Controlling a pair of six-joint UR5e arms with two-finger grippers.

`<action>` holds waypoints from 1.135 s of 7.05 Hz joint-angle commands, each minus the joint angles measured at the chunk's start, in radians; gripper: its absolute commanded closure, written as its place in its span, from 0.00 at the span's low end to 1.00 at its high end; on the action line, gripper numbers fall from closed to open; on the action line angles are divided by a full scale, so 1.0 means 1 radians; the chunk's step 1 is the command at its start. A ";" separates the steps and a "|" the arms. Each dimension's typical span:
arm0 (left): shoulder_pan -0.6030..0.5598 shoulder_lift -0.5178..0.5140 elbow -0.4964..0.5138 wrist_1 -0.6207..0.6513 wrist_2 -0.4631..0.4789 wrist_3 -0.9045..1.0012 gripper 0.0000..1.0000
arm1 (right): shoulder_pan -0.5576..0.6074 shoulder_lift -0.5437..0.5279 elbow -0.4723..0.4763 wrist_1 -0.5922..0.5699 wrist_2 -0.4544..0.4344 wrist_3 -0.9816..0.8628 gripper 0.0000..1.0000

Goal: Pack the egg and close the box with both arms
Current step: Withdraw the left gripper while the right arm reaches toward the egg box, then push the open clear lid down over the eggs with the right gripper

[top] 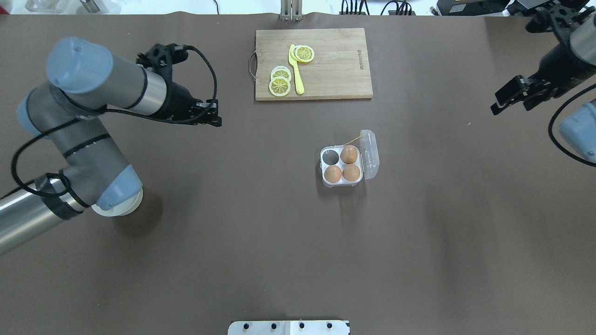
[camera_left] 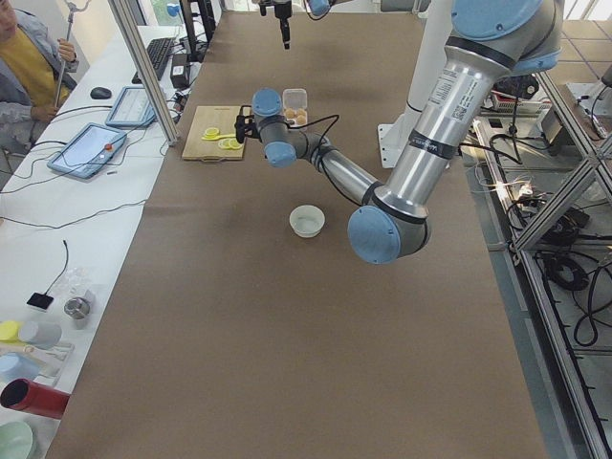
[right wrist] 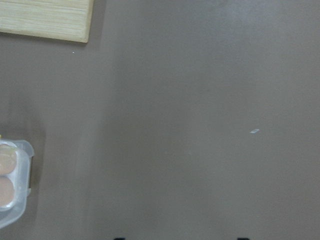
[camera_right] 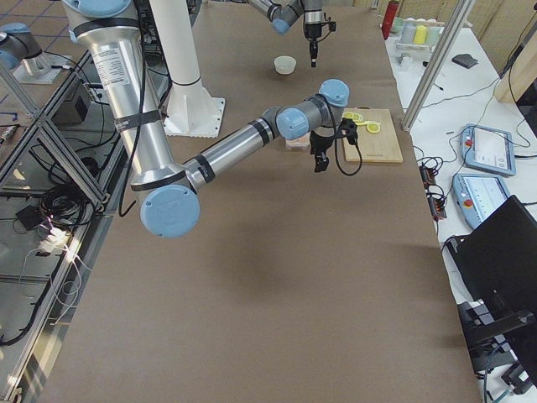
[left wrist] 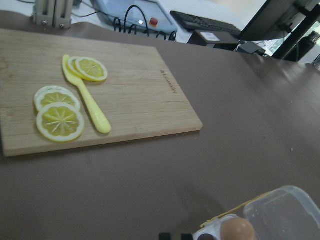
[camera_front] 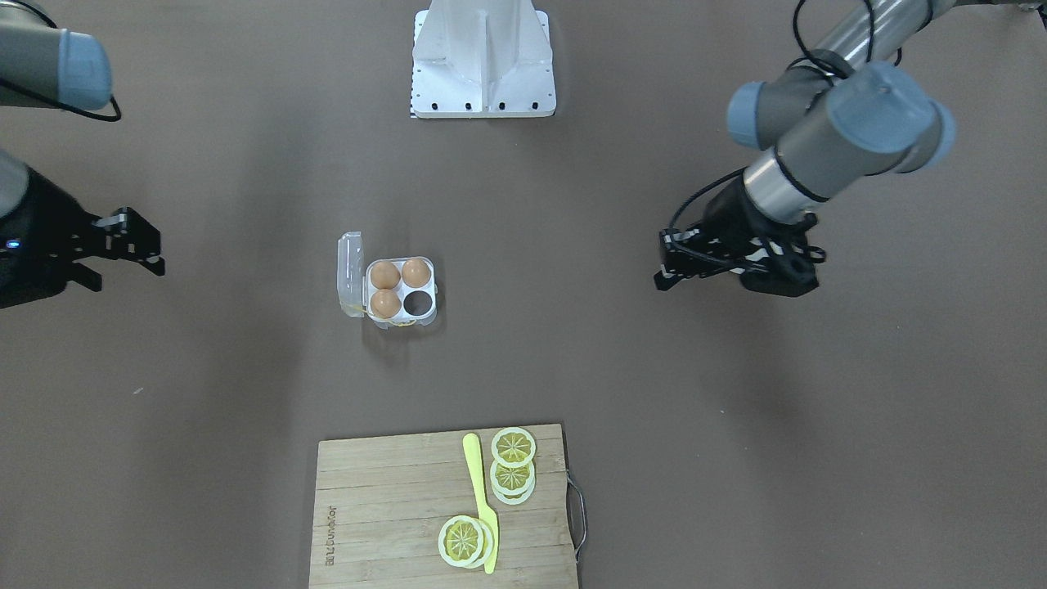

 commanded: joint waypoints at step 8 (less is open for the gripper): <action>-0.461 0.530 -0.107 -0.039 -0.199 0.389 0.02 | -0.298 0.079 -0.012 0.175 -0.209 0.395 1.00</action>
